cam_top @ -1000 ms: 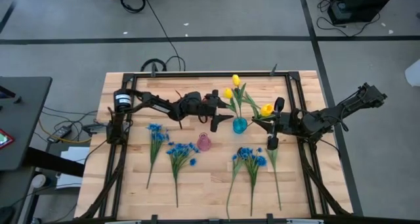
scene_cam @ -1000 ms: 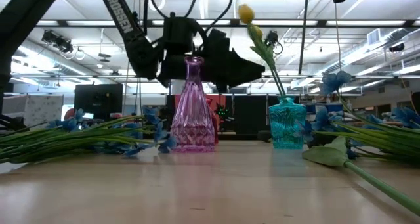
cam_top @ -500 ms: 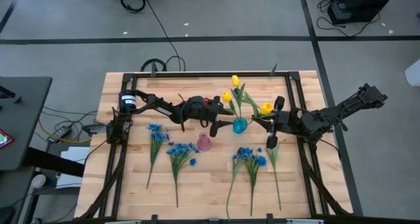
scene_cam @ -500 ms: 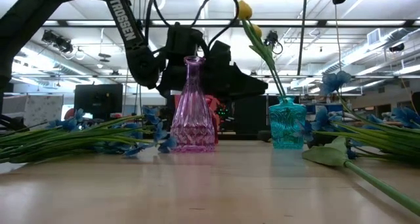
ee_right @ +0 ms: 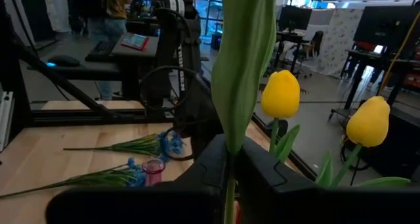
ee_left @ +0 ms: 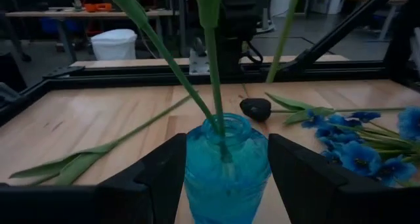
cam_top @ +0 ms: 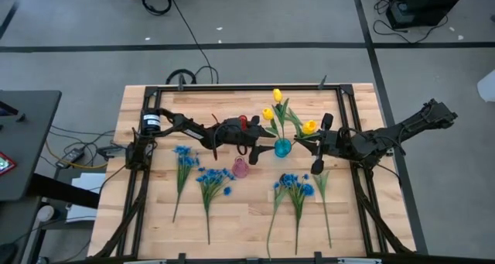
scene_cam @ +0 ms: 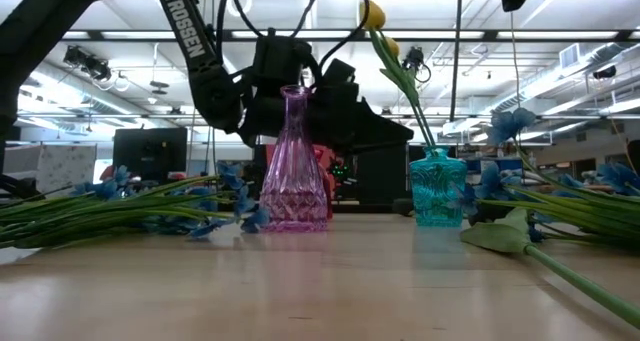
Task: Sort flowers into vase by color
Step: Put the yellow flower into the blue vase
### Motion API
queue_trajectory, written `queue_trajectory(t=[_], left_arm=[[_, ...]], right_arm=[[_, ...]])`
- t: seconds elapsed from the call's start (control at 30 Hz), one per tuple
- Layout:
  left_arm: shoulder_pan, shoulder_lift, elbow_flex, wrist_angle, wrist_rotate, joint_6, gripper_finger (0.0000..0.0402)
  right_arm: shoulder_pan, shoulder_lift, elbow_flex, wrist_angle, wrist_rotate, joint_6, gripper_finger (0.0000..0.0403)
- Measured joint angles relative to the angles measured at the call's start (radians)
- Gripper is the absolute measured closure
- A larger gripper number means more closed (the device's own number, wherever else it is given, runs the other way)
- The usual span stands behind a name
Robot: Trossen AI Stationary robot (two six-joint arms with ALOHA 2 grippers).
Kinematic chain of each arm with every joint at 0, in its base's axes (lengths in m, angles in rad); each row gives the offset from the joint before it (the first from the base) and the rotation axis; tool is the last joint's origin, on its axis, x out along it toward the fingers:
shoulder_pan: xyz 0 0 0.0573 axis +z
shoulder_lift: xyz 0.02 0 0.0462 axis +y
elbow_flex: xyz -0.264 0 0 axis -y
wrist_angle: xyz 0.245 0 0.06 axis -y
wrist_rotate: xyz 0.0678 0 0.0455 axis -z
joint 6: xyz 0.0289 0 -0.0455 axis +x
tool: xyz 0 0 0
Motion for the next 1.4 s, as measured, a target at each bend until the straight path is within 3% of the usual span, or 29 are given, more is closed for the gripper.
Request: queue_trajectory(t=[0.2,0.47,0.8,1.2,1.4], left_arm=[[-0.034,0.0,0.0,-0.025,-0.072,-0.002,0.0139],[-0.033,0.0,0.001,-0.047,-0.089,-0.047,0.0074],[-0.032,0.136,0.119,-0.059,-0.043,-0.059,0.0066],[-0.038,0.142,0.136,-0.032,-0.052,-0.06,0.0063],[-0.061,0.156,0.139,-0.028,-0.102,-0.051,0.0029]], right_arm=[[0.0,0.0,0.0,0.001,0.0,0.0,0.0366],[-0.001,0.0,-0.011,0.035,0.0,-0.011,0.0366],[-0.048,0.009,-0.041,0.07,-0.022,-0.013,0.0366],[-0.063,0.015,-0.041,0.042,-0.026,-0.003,0.0366],[-0.067,0.015,-0.042,0.031,-0.026,0.005,0.0366]])
